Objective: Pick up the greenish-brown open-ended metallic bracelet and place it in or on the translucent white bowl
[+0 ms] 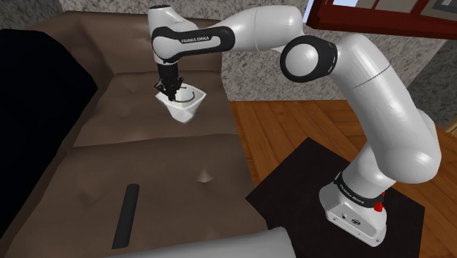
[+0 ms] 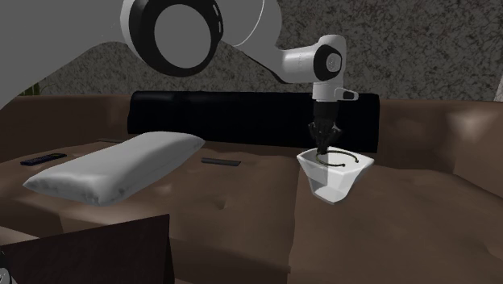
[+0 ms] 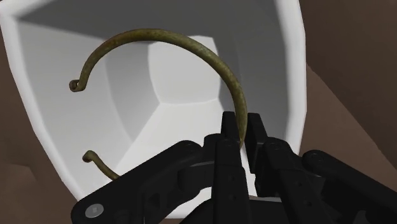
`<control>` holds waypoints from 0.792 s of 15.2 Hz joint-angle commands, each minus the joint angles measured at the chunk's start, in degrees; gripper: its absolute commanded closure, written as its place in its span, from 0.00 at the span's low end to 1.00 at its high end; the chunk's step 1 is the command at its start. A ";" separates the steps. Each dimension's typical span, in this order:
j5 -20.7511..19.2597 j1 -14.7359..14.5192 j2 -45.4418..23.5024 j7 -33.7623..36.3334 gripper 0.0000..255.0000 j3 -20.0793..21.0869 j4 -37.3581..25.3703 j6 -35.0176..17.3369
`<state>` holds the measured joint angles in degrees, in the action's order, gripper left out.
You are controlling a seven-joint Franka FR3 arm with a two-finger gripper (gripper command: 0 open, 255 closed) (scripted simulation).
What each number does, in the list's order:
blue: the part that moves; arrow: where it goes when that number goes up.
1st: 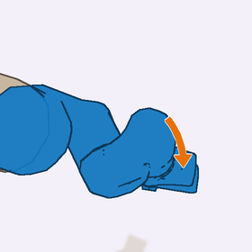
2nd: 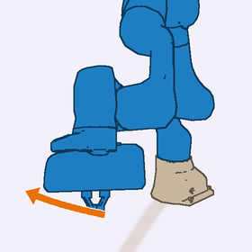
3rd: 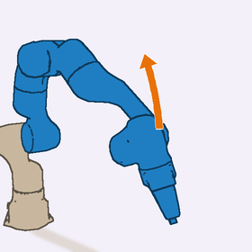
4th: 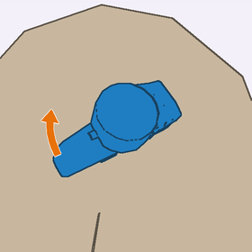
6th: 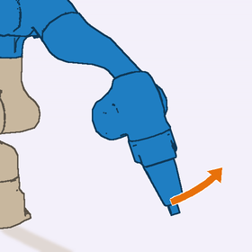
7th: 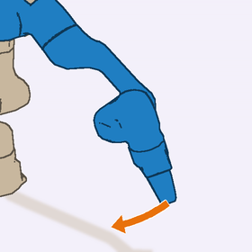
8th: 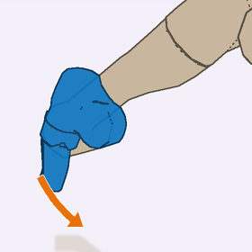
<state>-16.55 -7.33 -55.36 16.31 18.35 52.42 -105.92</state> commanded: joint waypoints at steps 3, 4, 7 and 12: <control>0.00 0.02 0.02 -0.01 0.00 0.00 0.04 -0.02; -0.01 0.01 -0.01 0.01 0.00 0.00 0.09 -0.10; 0.13 -0.17 0.40 -0.16 0.00 0.08 -1.25 1.60; 0.43 -0.97 0.71 -0.75 0.00 0.17 -6.23 6.71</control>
<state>-16.14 -8.22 -54.48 15.70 18.54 46.94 -99.81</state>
